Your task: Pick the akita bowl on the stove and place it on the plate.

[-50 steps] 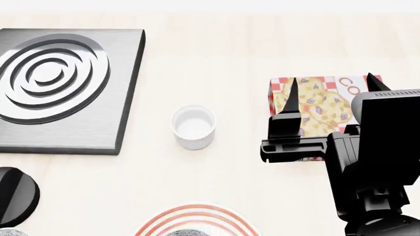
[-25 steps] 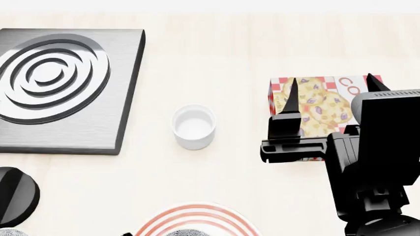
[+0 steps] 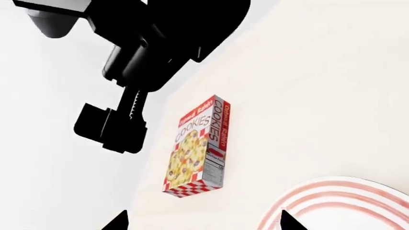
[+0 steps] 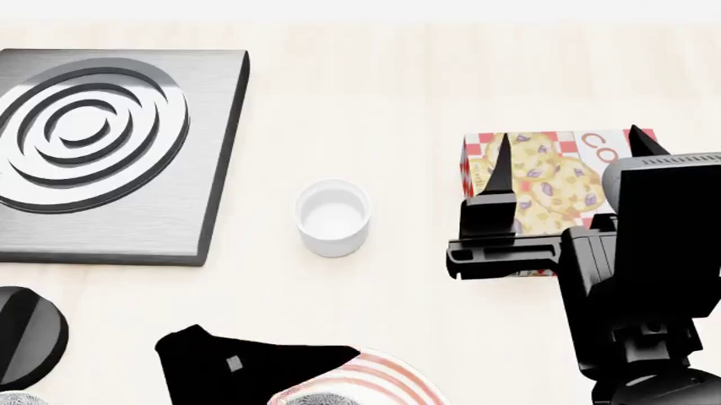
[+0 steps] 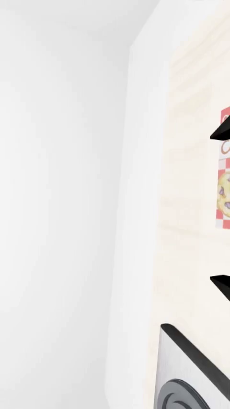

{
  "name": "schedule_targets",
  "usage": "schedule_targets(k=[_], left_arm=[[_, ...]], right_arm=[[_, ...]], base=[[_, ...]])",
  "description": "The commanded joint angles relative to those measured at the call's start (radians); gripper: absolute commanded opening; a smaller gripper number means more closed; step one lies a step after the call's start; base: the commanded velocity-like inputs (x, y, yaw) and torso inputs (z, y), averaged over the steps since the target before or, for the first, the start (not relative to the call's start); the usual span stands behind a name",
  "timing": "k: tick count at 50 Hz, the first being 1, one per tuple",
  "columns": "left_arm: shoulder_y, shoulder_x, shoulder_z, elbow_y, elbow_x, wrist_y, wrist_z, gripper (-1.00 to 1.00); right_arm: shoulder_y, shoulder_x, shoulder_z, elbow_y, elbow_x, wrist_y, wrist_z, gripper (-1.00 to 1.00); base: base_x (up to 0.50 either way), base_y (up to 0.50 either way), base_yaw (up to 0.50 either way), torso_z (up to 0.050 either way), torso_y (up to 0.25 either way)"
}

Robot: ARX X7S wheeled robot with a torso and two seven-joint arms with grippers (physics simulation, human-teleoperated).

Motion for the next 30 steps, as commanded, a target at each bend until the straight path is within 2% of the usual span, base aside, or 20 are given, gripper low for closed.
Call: schedule_targets(k=[1, 30], left_arm=[[-0.009, -0.039, -0.098, -0.01, -0.069, 0.059, -0.025, 1.0], [-0.005, -0.133, -0.278, -0.095, -0.193, 0.229, -0.063, 1.0]], right_arm=[[0.002, 0.003, -0.003, 0.0, 0.003, 0.0, 0.002, 1.0], [0.002, 0.007, -0.006, 0.0, 0.01, -0.003, 0.009, 1.0]], base=[[0.0, 0.0, 0.0, 0.0, 0.0], [0.0, 0.0, 0.0, 0.0, 0.0]])
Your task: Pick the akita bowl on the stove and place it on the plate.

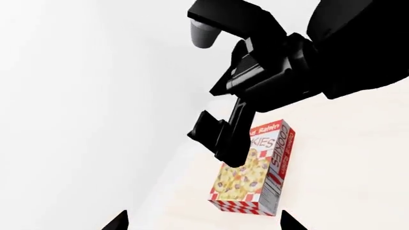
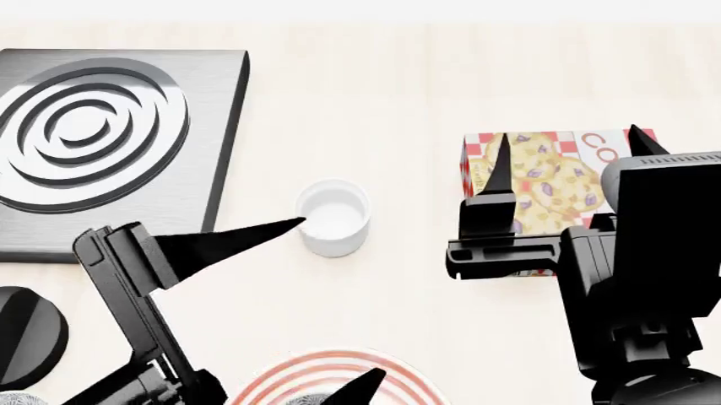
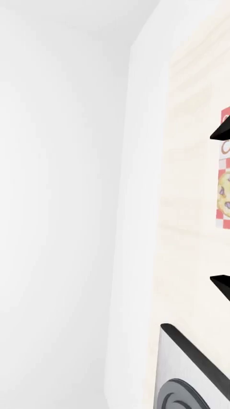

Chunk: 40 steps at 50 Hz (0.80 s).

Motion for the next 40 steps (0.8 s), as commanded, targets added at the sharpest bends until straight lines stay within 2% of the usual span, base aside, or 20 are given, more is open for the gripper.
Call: schedule_targets(k=[1, 20, 40], left_arm=[[0.011, -0.042, -0.073, -0.039, -0.051, 0.078, -0.016, 1.0], [0.048, -0.114, -0.176, -0.088, -0.131, 0.203, -0.065, 1.0], [0.108, -0.18, -0.226, -0.117, -0.15, 0.304, -0.093, 1.0]], right_arm=[[0.0, 0.002, -0.001, 0.0, 0.003, -0.002, 0.002, 1.0], [0.001, 0.005, -0.004, 0.002, 0.007, -0.004, 0.006, 1.0], [0.001, 0.008, -0.007, 0.003, 0.01, -0.008, 0.01, 1.0]], base=[[0.0, 0.0, 0.0, 0.0, 0.0], [0.0, 0.0, 0.0, 0.0, 0.0], [0.0, 0.0, 0.0, 0.0, 0.0]])
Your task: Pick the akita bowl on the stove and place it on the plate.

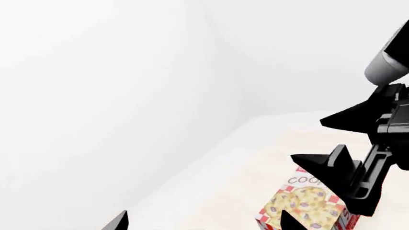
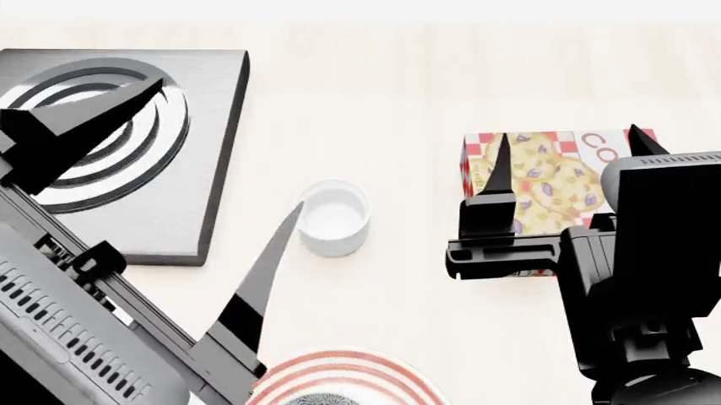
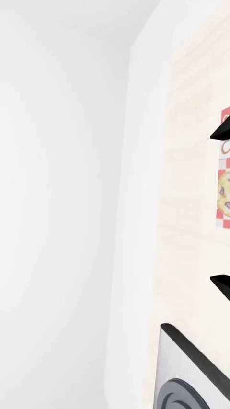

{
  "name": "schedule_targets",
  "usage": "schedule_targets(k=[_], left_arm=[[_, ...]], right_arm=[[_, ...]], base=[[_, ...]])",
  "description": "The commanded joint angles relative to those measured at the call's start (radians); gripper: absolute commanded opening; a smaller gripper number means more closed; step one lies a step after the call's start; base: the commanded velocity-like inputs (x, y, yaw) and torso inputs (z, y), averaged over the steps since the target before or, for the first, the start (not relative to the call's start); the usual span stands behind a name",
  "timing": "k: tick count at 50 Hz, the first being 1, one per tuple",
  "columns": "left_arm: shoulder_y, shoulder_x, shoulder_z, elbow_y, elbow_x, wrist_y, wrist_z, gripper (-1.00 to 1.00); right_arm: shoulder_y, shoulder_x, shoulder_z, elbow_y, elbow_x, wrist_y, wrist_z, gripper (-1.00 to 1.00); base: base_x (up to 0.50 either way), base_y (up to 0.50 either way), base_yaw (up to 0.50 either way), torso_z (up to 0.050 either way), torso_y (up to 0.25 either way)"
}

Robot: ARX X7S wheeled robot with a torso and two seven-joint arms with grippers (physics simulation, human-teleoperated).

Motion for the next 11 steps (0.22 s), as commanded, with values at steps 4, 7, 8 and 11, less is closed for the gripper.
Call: schedule_targets(k=[4, 7, 8, 11], left_arm=[[0.031, -0.041, -0.03, -0.012, -0.013, 0.055, -0.016, 1.0], [0.031, -0.05, -0.042, -0.019, -0.026, 0.067, -0.019, 1.0], [0.031, -0.05, -0.042, -0.019, -0.025, 0.067, -0.019, 1.0], [0.032, -0.05, -0.042, -0.019, -0.025, 0.067, -0.019, 1.0]], right_arm=[[0.0, 0.002, -0.002, 0.001, 0.003, -0.002, 0.003, 1.0], [0.0, 0.002, -0.002, 0.001, 0.003, -0.003, 0.003, 1.0], [0.0, 0.002, -0.002, 0.001, 0.003, -0.003, 0.003, 1.0], [0.0, 0.002, -0.002, 0.001, 0.003, -0.003, 0.003, 1.0]], base=[[0.0, 0.0, 0.0, 0.0, 0.0], [0.0, 0.0, 0.0, 0.0, 0.0], [0.0, 0.0, 0.0, 0.0, 0.0], [0.0, 0.0, 0.0, 0.0, 0.0]])
